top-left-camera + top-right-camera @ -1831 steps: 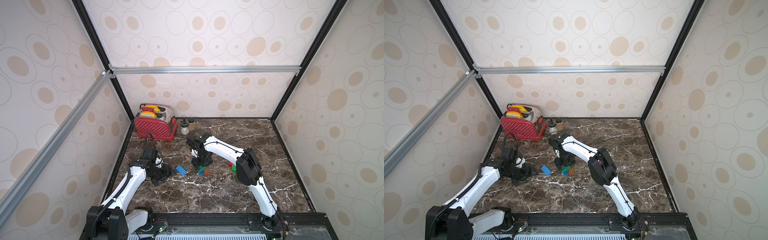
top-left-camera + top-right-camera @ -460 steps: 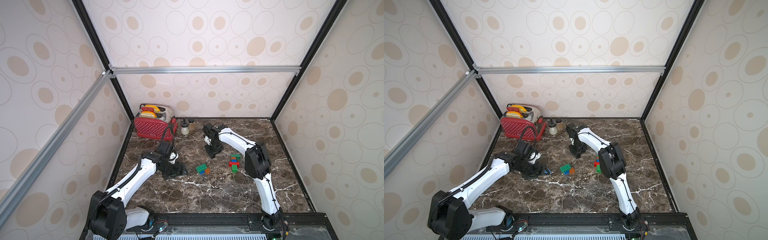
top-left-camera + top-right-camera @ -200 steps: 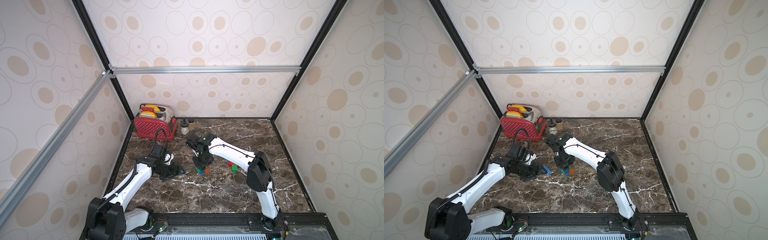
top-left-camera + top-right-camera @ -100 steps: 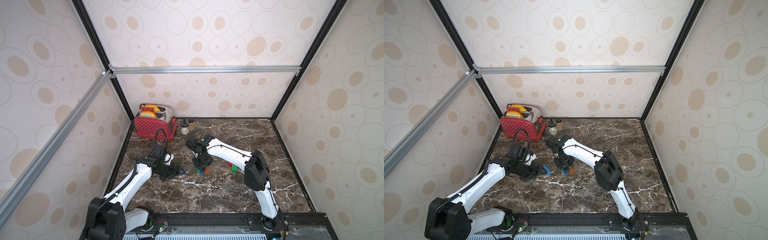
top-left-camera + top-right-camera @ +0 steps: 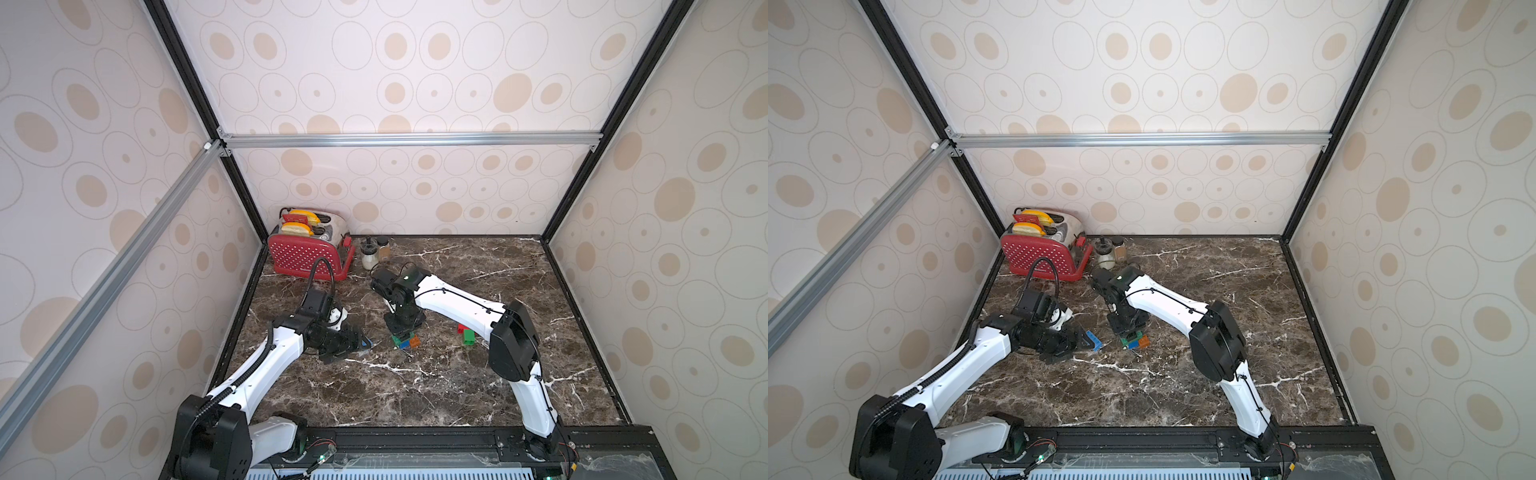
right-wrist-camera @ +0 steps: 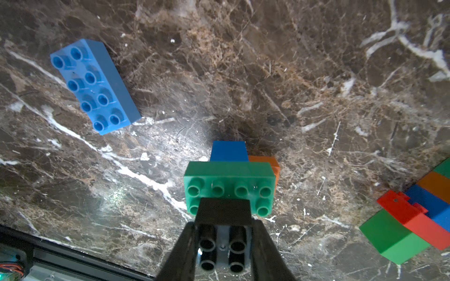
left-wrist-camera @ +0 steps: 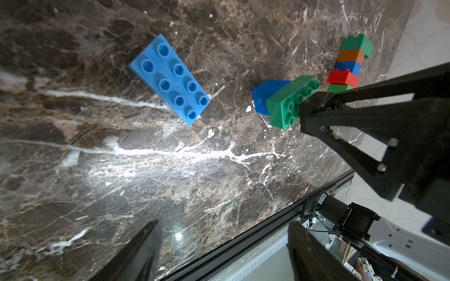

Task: Assemble the letter f with lego
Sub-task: Assemble the lego brick with the lego brick.

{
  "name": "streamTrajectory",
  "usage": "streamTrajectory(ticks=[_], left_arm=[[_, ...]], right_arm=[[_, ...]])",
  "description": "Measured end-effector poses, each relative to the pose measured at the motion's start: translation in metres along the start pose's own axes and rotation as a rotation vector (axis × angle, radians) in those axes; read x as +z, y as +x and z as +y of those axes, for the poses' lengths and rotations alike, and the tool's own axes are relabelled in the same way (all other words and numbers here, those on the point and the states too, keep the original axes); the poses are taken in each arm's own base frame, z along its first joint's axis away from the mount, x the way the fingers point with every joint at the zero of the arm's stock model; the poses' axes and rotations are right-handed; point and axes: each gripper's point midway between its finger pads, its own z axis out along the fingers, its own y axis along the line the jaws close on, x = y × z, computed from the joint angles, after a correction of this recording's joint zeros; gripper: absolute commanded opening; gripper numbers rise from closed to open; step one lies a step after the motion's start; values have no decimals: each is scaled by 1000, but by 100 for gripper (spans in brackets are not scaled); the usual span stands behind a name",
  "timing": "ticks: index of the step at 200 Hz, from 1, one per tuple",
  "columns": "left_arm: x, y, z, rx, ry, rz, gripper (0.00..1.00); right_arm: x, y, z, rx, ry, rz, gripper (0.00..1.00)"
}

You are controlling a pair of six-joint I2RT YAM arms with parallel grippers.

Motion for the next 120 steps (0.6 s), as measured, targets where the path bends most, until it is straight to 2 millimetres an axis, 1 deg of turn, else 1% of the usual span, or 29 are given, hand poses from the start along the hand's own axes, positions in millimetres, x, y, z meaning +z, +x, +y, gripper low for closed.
streamTrajectory(ticks=[48, 77, 120], left_arm=[[0, 0, 0, 0, 0, 0, 83], [0, 0, 0, 0, 0, 0, 83], [0, 0, 0, -1, -1, 1, 83]], right_arm=[[1, -5, -4, 8, -9, -13, 33], [5, -2, -4, 6, -12, 0, 33], [6, -4, -2, 6, -27, -3, 33]])
